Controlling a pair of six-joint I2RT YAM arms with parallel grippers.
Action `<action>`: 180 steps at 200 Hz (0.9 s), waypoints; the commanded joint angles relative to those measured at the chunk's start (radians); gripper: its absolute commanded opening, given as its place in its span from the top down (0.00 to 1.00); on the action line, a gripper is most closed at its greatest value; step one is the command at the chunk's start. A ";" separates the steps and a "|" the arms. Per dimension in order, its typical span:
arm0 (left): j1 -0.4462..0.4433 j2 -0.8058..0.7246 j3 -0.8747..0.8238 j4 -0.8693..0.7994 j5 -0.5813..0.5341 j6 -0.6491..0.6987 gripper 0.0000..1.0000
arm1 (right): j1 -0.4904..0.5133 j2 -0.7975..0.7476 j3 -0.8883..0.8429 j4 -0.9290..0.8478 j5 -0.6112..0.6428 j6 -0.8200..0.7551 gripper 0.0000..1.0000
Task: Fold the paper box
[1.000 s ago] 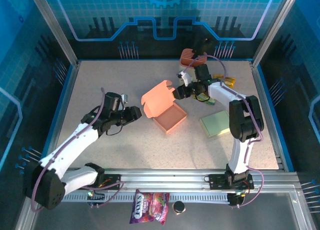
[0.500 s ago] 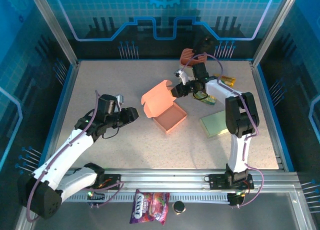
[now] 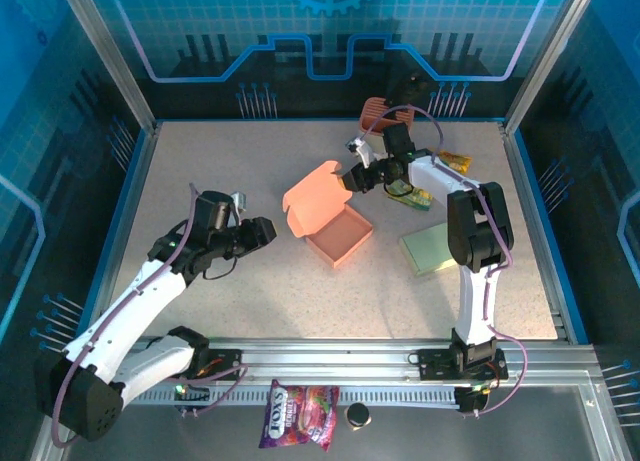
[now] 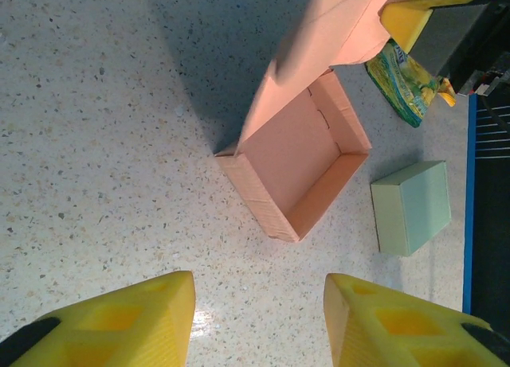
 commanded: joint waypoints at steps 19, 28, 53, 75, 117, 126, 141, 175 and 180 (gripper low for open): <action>0.001 0.004 0.024 -0.036 -0.013 0.021 0.53 | 0.021 -0.009 -0.005 0.005 -0.019 -0.008 0.98; 0.001 0.009 0.029 -0.037 -0.013 0.021 0.53 | 0.022 -0.032 -0.036 0.039 -0.015 0.004 1.00; 0.001 0.027 0.044 -0.041 -0.014 0.029 0.53 | 0.031 -0.118 -0.150 0.131 0.030 0.028 1.00; 0.001 0.049 0.060 -0.048 -0.025 0.049 0.53 | 0.045 -0.196 -0.232 0.175 0.096 0.047 1.00; 0.046 0.221 0.164 -0.118 0.010 0.117 0.50 | 0.047 -0.381 -0.501 0.445 0.268 0.255 1.00; 0.061 0.276 0.194 -0.129 0.038 0.134 0.50 | 0.047 -0.416 -0.558 0.504 0.293 0.309 1.00; 0.075 0.355 0.244 -0.137 0.074 0.176 0.49 | 0.047 -0.459 -0.631 0.577 0.309 0.385 1.00; 0.094 0.520 0.377 -0.164 0.139 0.343 0.47 | 0.047 -0.507 -0.704 0.622 0.300 0.443 1.00; 0.096 0.546 0.402 -0.174 0.145 0.384 0.47 | 0.047 -0.510 -0.705 0.617 0.296 0.443 1.00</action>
